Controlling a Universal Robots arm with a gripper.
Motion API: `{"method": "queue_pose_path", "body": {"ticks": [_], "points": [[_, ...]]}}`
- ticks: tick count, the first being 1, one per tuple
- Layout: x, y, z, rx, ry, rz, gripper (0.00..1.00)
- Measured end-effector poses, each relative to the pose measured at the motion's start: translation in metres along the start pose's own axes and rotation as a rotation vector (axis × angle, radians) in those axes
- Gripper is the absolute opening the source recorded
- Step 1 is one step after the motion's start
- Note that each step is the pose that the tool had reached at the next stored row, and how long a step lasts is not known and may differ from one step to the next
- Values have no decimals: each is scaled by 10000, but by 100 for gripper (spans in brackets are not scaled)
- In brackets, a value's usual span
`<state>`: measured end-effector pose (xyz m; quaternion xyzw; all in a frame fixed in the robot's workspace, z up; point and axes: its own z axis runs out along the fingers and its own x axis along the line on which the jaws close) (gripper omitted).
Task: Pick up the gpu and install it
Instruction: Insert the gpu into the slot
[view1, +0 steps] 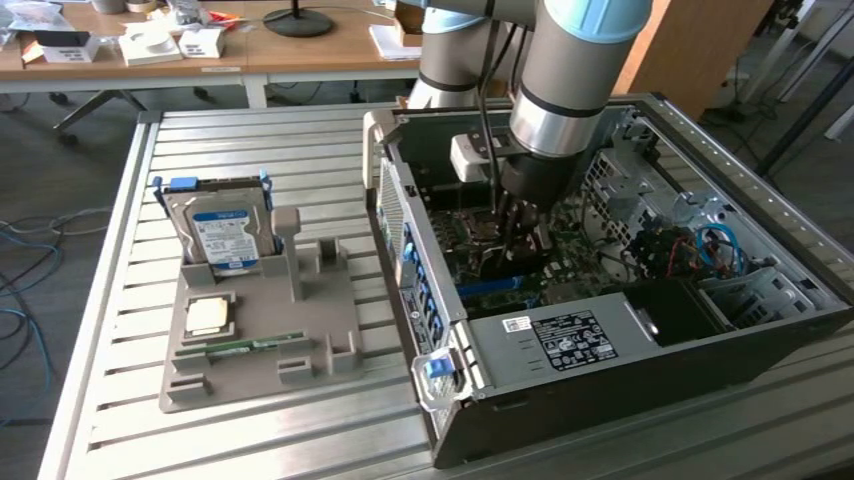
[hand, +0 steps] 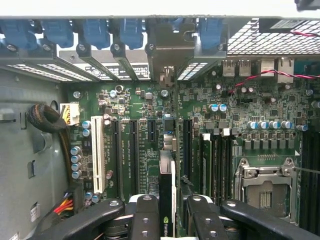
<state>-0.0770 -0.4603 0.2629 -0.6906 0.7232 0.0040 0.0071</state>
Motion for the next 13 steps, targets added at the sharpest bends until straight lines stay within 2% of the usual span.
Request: {"method": "queue_pose_path", "body": {"ticks": [13], "points": [[0,11,16,1,8,-23,26]]}}
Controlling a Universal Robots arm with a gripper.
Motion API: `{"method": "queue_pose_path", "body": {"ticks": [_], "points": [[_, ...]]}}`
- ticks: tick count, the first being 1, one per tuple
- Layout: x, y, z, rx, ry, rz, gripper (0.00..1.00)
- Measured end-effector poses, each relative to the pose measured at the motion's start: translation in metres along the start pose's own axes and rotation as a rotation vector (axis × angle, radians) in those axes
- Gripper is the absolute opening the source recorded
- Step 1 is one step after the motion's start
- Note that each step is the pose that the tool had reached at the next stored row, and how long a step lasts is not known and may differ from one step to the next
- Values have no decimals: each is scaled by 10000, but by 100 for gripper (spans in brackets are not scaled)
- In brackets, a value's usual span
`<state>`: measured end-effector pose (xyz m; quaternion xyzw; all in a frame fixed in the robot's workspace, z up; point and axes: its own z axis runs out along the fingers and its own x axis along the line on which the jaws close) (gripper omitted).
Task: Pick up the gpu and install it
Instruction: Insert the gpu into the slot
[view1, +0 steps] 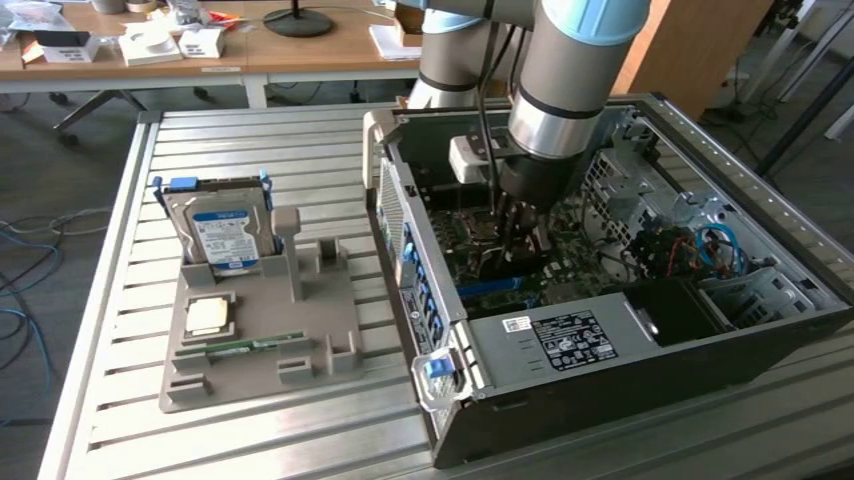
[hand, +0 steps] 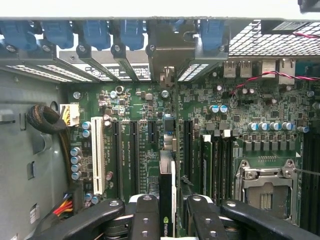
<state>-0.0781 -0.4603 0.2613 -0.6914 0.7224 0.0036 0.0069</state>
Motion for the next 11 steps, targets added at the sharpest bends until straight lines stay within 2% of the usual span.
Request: {"method": "queue_pose_path", "body": {"ticks": [11], "points": [[3,-5,12,2,5,173,26]]}}
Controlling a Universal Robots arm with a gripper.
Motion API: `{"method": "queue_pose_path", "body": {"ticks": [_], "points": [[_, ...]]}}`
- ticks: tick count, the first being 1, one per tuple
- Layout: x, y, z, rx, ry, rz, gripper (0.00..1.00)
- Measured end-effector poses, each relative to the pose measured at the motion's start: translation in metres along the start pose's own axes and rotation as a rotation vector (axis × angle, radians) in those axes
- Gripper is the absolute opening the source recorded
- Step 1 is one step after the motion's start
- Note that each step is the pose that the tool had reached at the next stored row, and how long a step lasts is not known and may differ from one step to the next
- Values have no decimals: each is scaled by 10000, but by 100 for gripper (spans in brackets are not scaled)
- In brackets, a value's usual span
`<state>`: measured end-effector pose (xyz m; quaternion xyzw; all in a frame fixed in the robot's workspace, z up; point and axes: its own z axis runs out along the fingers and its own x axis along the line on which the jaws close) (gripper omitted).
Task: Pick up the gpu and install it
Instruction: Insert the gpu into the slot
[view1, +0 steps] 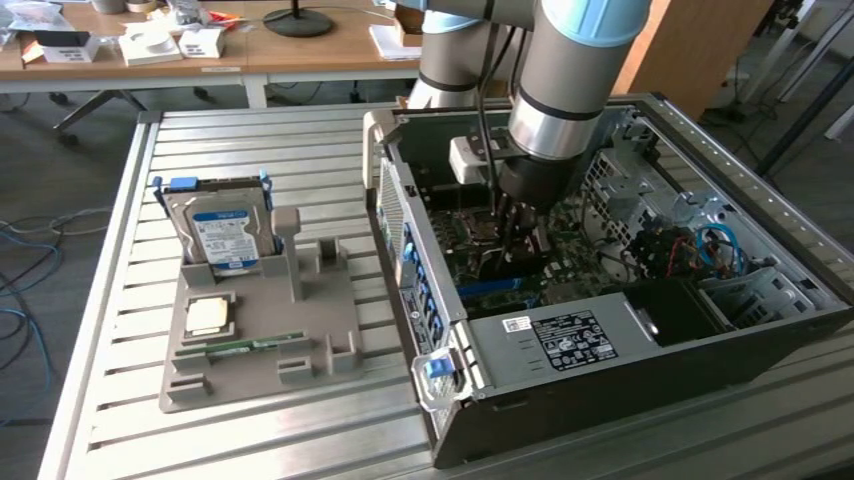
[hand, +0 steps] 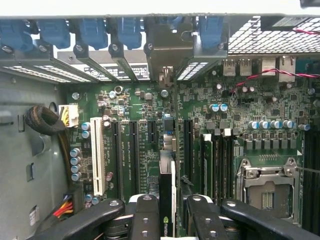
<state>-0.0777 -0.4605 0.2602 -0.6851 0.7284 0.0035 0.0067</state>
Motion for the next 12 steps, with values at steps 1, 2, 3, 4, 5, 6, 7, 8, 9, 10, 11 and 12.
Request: {"method": "queue_pose_path", "body": {"ticks": [1,2,3,4,5,6,7,8,9,10,11,12], "points": [[0,0,0,0,0,1,26],[0,0,0,0,1,1,26],[0,0,0,-1,1,2,26],[0,0,0,0,1,1,26],[0,0,0,0,1,2,26],[0,0,0,0,1,2,26],[2,-1,0,0,0,1,26],[5,-1,0,0,0,2,26],[6,-1,0,0,0,4,26],[6,-1,0,0,-1,5,26],[6,-1,0,0,0,6,26],[6,-1,0,0,0,7,26]]}}
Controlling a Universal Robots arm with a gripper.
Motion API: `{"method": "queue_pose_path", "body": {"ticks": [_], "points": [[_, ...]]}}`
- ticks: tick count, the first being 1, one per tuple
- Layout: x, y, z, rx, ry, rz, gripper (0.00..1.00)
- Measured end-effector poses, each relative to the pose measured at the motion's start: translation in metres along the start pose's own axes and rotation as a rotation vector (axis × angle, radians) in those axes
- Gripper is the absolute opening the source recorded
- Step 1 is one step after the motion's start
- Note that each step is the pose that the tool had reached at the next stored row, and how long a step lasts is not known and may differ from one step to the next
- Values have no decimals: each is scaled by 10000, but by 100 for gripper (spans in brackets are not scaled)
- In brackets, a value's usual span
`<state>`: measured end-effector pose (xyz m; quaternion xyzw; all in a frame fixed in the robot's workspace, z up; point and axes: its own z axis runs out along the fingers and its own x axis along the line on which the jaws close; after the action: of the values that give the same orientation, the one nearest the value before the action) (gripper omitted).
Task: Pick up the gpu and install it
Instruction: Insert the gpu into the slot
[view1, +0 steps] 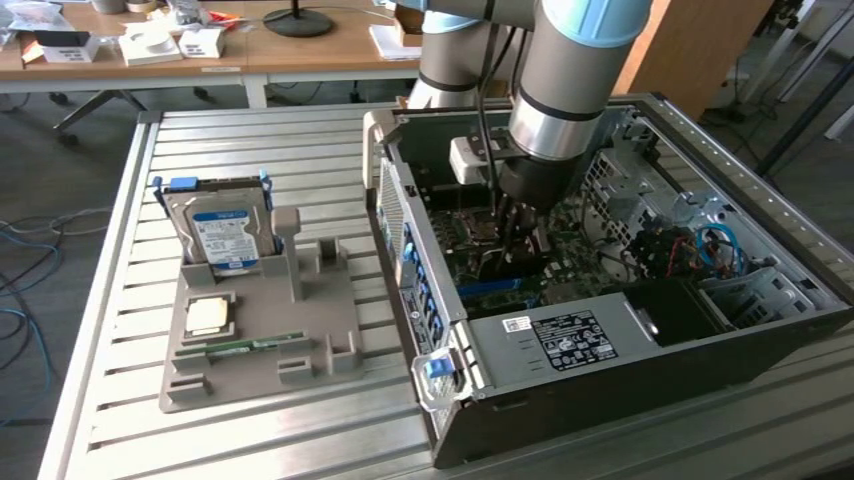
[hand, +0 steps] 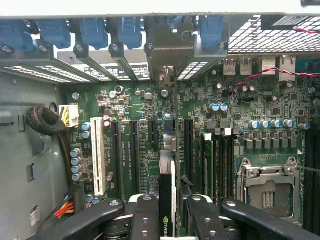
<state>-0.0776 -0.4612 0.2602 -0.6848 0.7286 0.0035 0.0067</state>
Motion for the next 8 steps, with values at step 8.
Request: {"method": "queue_pose_path", "body": {"ticks": [8], "points": [[6,0,0,1,1,71,26]]}}
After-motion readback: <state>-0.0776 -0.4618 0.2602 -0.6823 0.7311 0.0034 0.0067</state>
